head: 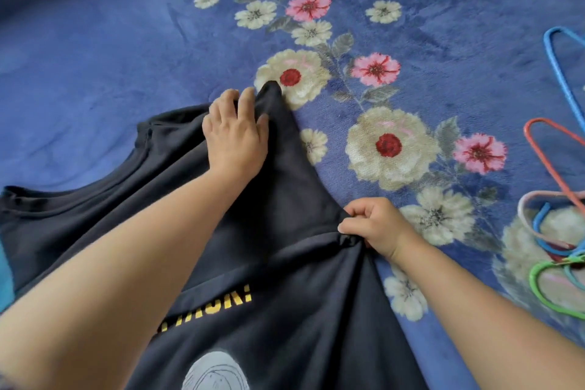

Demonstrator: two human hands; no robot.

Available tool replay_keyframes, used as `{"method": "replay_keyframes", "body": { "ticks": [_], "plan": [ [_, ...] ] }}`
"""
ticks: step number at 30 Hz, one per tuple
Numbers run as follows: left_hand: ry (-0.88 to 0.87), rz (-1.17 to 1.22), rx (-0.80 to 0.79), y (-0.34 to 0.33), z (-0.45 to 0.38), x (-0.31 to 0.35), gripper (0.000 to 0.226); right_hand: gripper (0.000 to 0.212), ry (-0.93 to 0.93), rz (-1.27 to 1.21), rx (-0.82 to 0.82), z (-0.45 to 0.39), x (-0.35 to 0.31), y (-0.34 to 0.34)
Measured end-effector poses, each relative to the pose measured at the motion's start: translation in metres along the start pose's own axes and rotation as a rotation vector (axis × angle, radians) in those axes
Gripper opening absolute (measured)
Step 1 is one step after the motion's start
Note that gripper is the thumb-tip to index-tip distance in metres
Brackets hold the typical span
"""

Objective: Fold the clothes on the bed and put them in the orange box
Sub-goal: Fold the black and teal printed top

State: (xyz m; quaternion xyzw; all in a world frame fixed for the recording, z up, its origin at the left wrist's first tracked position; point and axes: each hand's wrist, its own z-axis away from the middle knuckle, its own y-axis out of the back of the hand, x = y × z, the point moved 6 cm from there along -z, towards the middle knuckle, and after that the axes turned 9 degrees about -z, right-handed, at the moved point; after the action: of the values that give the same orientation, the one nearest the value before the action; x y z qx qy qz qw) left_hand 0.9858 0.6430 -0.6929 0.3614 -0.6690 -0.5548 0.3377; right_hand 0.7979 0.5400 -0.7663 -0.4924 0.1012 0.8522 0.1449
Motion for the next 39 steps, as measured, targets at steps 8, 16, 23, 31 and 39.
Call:
{"method": "replay_keyframes", "body": {
  "ticks": [8, 16, 23, 31, 39],
  "plan": [
    [0.165, -0.164, -0.367, 0.001, 0.152, -0.098, 0.063, 0.011, 0.015, 0.136, 0.181, 0.01, -0.007, 0.009],
    [0.409, -0.321, -0.501, 0.051, 0.267, -0.198, 0.06, 0.04, -0.024, 1.069, 0.463, 0.063, -0.049, -0.056],
    [0.911, -0.117, -0.428, 0.096, 0.381, -0.279, 0.082, 0.059, 0.637, 1.413, -0.145, 0.114, -0.044, -0.236],
    [1.32, 0.37, -0.682, 0.085, 0.511, -0.31, 0.08, 0.057, 0.22, 1.536, -0.354, 0.141, 0.019, -0.291],
    [1.487, 0.599, 0.157, 0.168, 0.463, -0.333, 0.03, 0.065, 0.058, 1.493, -0.549, 0.158, 0.006, -0.284]
  ]
}}
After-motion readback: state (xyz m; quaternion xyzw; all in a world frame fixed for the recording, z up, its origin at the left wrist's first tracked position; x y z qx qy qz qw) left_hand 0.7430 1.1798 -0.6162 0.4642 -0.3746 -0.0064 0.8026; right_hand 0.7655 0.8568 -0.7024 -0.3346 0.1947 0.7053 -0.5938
